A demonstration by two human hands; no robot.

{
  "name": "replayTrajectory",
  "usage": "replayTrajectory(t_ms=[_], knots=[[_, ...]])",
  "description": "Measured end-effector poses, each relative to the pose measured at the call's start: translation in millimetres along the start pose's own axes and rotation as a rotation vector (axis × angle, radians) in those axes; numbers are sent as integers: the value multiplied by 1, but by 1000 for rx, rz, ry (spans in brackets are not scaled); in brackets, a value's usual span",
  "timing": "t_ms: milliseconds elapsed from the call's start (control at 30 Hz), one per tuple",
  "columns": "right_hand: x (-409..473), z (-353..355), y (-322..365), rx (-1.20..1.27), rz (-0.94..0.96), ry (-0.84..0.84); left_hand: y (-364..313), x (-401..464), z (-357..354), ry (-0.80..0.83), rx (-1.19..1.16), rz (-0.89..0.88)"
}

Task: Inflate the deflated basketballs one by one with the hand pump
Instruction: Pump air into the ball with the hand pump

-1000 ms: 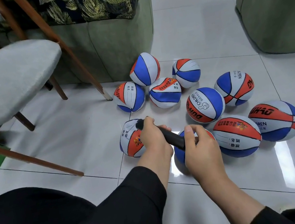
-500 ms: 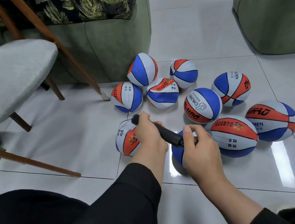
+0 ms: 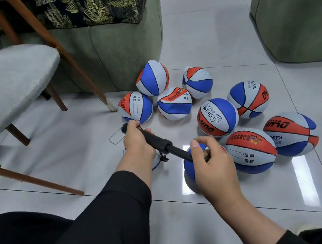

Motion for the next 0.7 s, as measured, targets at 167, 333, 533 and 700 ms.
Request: replayTrajectory(t_ms=[167,333,533,700], knots=[[4,1,-5,-44,-21,-56,42,-14,-15,48,2,65],[7,-3,-9,-59,-52,-30,59,-25,-19,32,10,53],[3,0,5,-11,-17,-11,21,-15,-11,16,-2,47],[0,5,7,-20,-4,-22,5,-5,-6,21,-9,15]])
Point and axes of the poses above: each hand's wrist, its own x-axis towards the middle knuckle, its own z-axis out of the back of the hand, y = z × x, the point moved 7 cm from there along x, towards the middle knuckle, and after that the axes turned 11 degrees about z, right-handed, at the moved point
